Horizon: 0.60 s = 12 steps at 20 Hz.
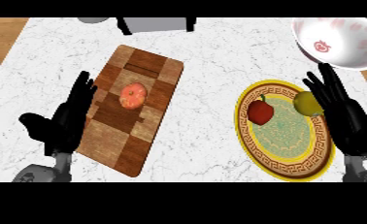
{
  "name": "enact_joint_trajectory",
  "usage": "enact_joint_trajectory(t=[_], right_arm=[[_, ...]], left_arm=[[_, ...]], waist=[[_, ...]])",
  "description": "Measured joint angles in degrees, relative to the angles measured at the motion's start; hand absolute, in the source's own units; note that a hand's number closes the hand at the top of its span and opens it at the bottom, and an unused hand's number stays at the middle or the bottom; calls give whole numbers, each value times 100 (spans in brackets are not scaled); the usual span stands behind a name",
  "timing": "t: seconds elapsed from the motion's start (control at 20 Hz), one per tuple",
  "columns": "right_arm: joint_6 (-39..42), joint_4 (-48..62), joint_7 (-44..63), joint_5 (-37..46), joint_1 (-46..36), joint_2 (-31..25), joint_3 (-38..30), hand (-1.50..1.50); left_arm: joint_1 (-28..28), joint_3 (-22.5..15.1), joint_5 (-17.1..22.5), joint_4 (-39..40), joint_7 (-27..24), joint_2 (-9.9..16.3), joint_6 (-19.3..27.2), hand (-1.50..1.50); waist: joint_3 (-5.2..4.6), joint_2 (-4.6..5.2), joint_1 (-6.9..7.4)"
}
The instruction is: Pick the bell pepper from the plate and place it in the bowl
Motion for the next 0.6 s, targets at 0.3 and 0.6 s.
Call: enact_joint_trajectory(t=[0.3,0.6], right_arm=[[-1051,-578,268,935,-277,-570,-428,150],[-2287,75,1584,2318,701,-1234,-387,-150]], left_arm=[[-186,251,-379,-48,121,569,104,0],[-113,465,-472,-5,124,840,179,0]], waist=[[-181,-41,126],[-299,-12,-94]])
